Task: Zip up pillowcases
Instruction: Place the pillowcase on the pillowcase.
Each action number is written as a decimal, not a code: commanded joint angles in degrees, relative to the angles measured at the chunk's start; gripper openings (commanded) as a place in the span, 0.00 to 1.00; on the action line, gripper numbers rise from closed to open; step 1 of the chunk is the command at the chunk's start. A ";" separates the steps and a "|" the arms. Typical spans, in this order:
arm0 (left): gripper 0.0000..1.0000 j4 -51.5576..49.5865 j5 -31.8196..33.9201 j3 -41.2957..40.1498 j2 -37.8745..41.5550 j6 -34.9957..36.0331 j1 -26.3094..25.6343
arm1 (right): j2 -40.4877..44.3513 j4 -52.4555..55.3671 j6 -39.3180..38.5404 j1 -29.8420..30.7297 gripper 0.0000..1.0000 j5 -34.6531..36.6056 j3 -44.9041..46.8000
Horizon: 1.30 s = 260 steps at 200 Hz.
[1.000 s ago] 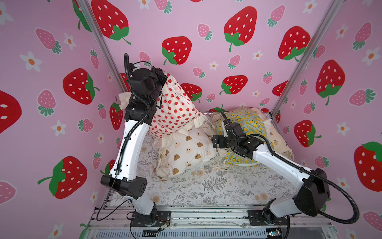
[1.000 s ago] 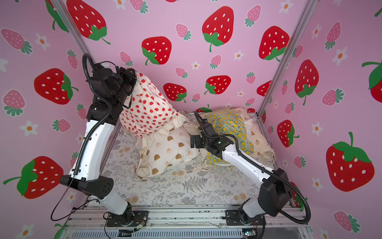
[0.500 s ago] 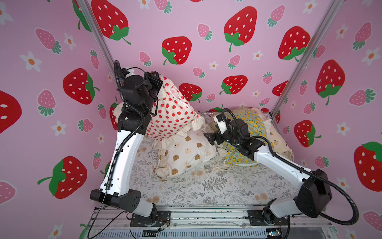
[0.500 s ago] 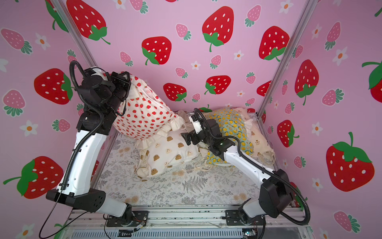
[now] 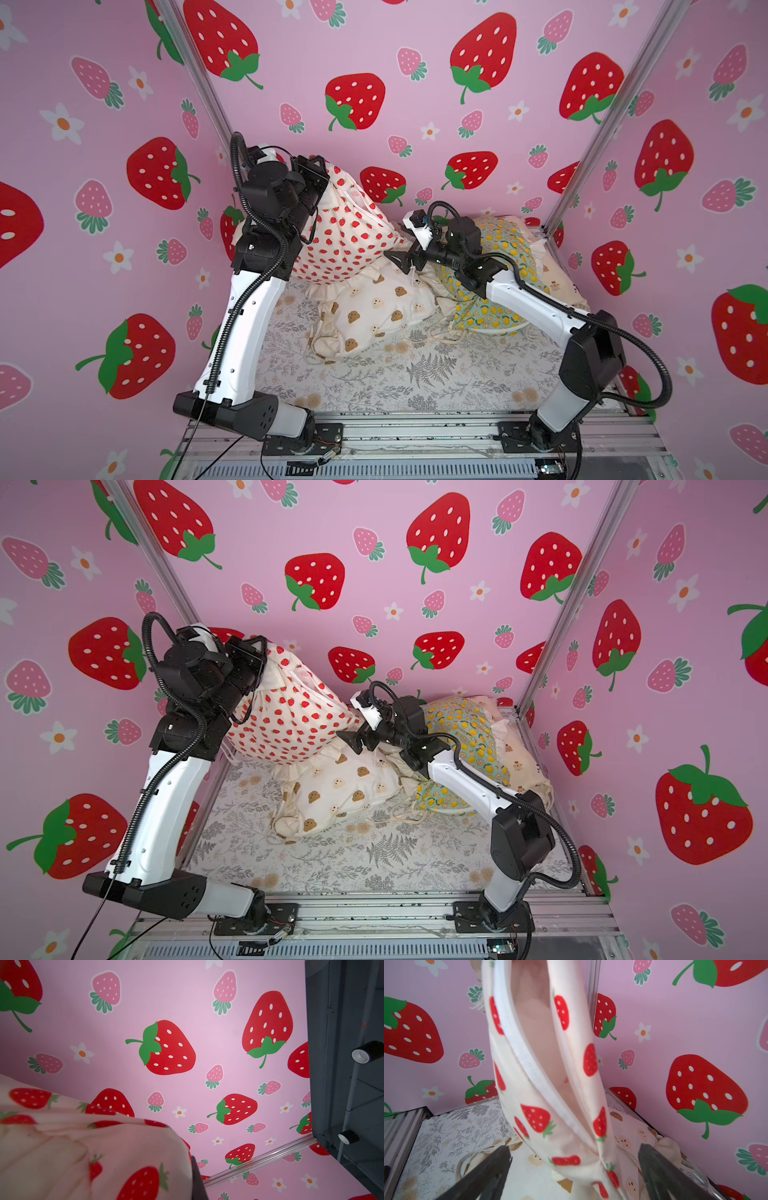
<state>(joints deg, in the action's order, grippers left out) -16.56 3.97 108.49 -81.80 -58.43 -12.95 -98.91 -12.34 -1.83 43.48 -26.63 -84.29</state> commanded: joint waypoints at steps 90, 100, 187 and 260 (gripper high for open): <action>0.00 2.27 -2.27 -4.14 8.67 -0.22 0.99 | -9.69 1.13 -1.06 5.81 0.54 2.28 -9.75; 0.00 2.07 -2.13 -4.39 8.80 -0.26 1.00 | -9.76 -0.11 -0.16 5.92 0.45 3.66 -9.88; 0.00 11.18 -4.83 0.19 2.87 -1.54 1.44 | -8.66 -6.23 -2.28 3.59 0.00 30.76 -16.94; 0.00 22.25 -17.44 4.43 -4.29 -1.05 0.82 | -6.24 -0.83 -18.86 -4.78 0.00 36.71 -30.95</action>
<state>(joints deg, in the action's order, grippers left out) -1.10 -7.35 111.96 -86.76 -60.27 -11.84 -108.31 -12.43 -10.48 40.32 8.19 -114.96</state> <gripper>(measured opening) 0.068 0.059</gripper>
